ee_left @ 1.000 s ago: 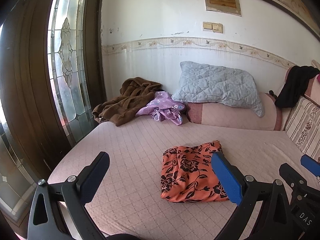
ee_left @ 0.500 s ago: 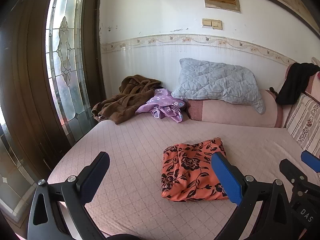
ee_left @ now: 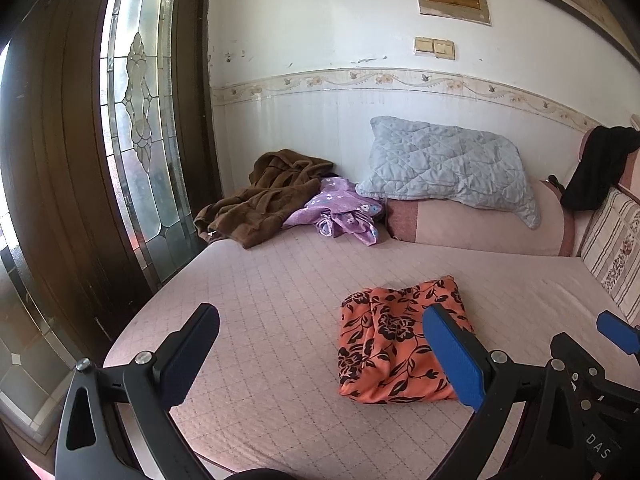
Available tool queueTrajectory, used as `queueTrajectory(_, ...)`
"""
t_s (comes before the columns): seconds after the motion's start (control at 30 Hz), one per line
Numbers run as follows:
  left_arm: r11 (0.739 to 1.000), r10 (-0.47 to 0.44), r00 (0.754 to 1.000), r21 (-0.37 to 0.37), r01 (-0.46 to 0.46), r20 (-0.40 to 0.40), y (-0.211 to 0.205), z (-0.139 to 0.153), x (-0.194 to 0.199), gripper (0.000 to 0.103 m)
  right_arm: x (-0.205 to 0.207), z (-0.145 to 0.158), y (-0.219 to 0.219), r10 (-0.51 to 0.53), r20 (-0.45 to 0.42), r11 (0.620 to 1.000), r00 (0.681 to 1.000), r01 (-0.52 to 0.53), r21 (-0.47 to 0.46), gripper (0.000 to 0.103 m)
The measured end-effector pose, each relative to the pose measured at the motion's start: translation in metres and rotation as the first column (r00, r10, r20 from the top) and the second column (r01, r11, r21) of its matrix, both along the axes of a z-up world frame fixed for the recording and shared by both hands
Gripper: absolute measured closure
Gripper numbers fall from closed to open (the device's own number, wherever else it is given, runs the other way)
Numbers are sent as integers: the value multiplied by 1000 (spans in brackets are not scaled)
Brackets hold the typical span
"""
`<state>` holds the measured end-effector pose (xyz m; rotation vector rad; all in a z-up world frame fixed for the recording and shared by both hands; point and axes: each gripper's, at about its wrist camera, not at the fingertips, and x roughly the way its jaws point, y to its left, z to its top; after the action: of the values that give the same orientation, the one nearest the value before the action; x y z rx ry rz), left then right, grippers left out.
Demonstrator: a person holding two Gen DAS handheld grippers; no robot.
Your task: Fold small clothes
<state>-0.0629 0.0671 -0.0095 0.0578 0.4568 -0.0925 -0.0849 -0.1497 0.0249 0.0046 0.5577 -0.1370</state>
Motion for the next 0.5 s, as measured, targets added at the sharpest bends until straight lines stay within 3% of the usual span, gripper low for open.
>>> queueTrajectory(0.5,1000,-1,1000,2,1,17,2,7,-6,2,-8,7,-1,0,20,1000,1000,0,5,32)
